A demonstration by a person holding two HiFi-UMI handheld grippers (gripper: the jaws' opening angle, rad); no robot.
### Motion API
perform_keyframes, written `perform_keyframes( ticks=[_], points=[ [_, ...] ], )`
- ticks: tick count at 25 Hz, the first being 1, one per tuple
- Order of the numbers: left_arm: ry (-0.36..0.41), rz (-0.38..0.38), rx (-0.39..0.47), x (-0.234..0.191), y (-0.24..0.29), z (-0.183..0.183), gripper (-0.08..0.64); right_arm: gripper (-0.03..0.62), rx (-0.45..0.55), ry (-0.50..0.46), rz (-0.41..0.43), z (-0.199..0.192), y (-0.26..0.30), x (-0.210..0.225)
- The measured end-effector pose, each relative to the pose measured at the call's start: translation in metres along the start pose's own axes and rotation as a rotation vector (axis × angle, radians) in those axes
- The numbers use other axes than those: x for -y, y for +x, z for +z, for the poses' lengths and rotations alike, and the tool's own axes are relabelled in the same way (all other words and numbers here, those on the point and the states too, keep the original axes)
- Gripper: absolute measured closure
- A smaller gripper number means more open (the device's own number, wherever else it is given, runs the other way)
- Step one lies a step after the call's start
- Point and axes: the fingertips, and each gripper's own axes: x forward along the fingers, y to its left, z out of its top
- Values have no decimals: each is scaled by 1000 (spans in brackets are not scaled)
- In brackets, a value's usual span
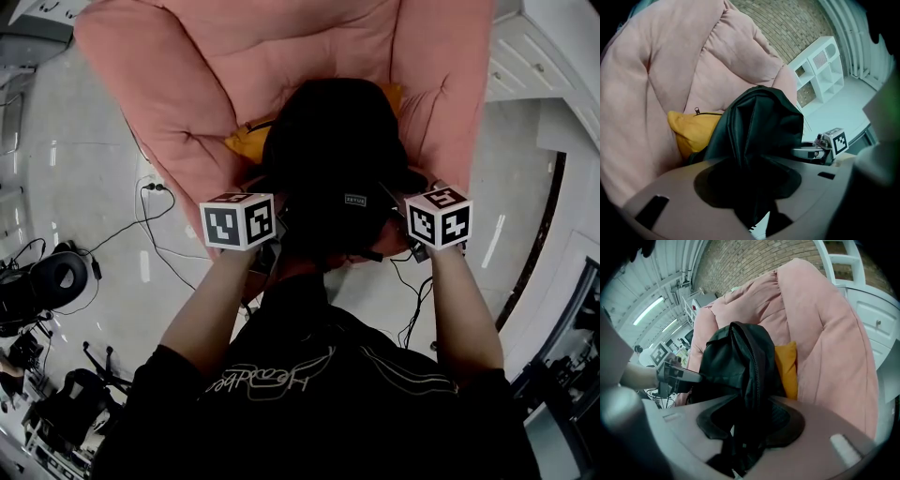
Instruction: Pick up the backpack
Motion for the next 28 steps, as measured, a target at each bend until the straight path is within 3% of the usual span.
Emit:
perform_keyframes(
  ticks=[11,18,28],
  points=[
    [20,5,23,14,-12,-6,466,520,29,9,22,-2,-6,-13],
    [33,7,57,28,-29,-15,480,531,73,41,13,-6,-24,-26],
    [58,6,100,49,-55,-42,488,537,121,2,23,-24,-56,-49]
  ],
)
